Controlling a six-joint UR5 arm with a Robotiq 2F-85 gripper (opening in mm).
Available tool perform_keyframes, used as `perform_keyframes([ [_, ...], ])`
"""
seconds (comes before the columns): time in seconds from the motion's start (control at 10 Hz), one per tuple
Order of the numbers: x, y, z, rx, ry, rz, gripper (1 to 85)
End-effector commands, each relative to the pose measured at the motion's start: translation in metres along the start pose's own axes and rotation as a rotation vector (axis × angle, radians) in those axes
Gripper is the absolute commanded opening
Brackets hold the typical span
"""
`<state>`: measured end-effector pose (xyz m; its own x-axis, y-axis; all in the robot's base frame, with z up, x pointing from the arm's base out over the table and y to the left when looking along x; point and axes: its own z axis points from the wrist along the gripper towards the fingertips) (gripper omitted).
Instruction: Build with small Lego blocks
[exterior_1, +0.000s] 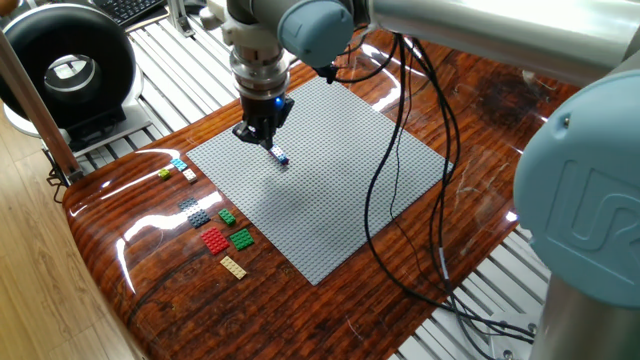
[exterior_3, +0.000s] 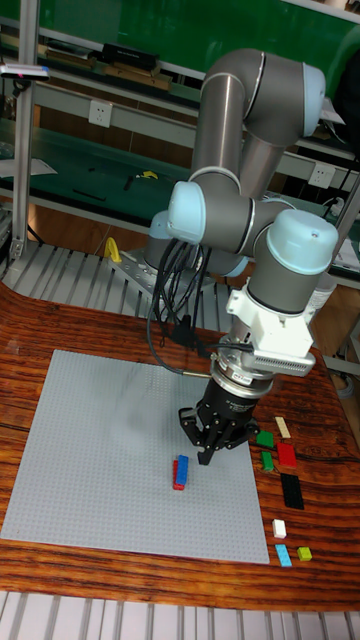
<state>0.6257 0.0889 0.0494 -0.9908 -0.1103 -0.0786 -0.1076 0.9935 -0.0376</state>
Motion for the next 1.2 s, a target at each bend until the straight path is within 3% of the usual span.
perform_keyframes([
  [0.0, -0.006, 0.006, 0.001, -0.016, -0.015, -0.004, 1.3],
  [0.3, -0.007, 0.006, 0.017, -0.042, -0.038, -0.013, 1.3],
  [0.5, -0.002, 0.0, 0.019, -0.057, -0.051, -0.028, 1.3],
  [0.6, -0.002, 0.002, 0.012, -0.063, -0.044, -0.025, 1.3],
  [1.1, 0.006, 0.002, 0.011, -0.063, -0.009, -0.005, 1.3],
])
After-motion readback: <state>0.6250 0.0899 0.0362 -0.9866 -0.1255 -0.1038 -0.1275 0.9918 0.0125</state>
